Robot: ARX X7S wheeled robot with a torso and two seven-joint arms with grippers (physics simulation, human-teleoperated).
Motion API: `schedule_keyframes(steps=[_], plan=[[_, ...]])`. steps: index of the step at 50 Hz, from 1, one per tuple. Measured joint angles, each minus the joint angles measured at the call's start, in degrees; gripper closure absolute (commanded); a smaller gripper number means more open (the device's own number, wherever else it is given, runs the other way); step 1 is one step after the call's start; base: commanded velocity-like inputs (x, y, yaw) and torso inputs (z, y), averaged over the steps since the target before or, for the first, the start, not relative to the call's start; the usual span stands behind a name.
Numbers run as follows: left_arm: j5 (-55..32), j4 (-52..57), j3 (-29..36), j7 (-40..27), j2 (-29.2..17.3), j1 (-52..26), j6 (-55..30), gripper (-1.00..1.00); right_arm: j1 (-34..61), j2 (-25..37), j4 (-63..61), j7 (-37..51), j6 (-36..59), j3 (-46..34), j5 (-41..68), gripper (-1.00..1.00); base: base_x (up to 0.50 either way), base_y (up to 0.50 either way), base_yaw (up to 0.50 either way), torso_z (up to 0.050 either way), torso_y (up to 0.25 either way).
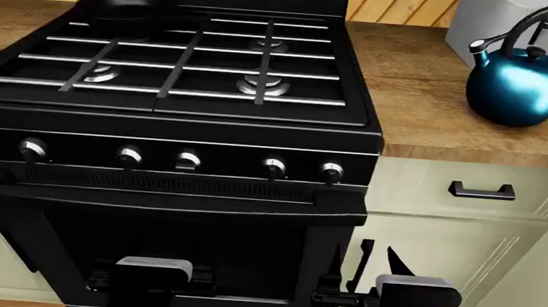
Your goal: Pick the kettle from the counter and place it on a stove burner. Then turn the burner on.
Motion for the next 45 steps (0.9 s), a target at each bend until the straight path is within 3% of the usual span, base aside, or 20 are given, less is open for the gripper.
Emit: schedule_keyframes(steps=[10,18,28,40,45], plan=[[-3.9,4.6,0.6,-0.4,-1.2,2.1,-1.7,-1.0,-1.0,1.2,-2.5,1.3,0.6,-1.3,1.3,-1.0,0.0,0.0,0.0,0.0,0.0],[-7.0,14.2,1.5,0.0,-3.3,4.0,-3.2,-1.0,-2.2,2.5,-11.8,2.5,4.5,-2.6,2.4,-1.0,0.0,0.0,0.0,0.05,0.0],[-10.0,28.8,1.6,-2.1,-6.0,-4.9,-13.9,-1.0,5.5,4.8,-34.2,4.3,21.3,-2.4,4.7,-1.0,0.0,0.0,0.0,0.05,0.0],[-10.8,36.0,1.7,-4.1,-8.3,-11.4,-20.5,-1.0,11.0,7.4,-48.9,5.8,32.9,-3.4,5.4,-1.0,0.22,-0.5,0.0,0.05,0.0],[-11.2,38.0,2.0,-4.6,-8.9,-12.5,-22.2,-1.0,12.0,8.2,-51.5,6.3,35.0,-3.6,5.7,-1.0,0.36,-0.47,0.0,0.003,0.0]])
